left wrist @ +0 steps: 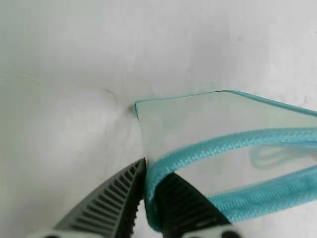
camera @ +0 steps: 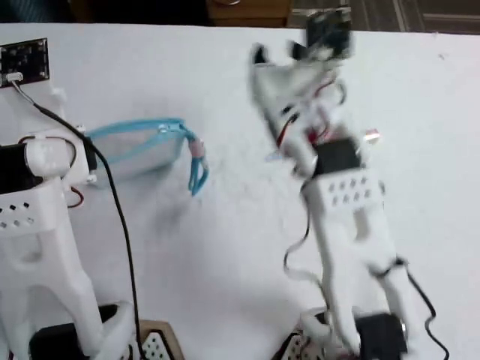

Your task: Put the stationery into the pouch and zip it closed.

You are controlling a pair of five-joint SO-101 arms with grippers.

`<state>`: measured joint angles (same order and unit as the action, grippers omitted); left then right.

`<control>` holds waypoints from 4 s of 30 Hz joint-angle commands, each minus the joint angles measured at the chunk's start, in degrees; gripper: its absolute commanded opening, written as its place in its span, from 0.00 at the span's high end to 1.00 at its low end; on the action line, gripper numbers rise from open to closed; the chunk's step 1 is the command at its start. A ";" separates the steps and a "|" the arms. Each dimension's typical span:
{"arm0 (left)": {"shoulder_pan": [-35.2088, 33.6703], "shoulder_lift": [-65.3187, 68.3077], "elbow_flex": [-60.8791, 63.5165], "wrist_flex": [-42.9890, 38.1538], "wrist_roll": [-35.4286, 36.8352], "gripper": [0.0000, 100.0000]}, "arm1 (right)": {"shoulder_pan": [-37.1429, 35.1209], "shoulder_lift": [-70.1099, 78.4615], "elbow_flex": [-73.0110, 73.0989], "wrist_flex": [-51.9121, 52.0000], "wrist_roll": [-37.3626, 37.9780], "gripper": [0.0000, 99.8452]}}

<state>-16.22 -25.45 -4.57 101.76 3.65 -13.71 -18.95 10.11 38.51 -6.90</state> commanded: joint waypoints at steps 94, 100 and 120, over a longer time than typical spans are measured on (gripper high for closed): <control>1.63 -1.36 -1.41 -0.35 -0.44 0.98 | -30.73 -16.92 10.81 -23.96 6.42 0.98; 1.63 -1.45 -1.41 -0.26 -0.44 0.98 | -30.81 -11.30 16.00 -36.97 12.48 0.98; 1.54 -1.36 -1.23 -0.44 -0.44 0.98 | -34.59 -17.54 32.18 -34.42 23.21 0.79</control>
<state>-15.25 -25.45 -4.57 101.76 3.74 -46.42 -32.92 42.64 -2.46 15.96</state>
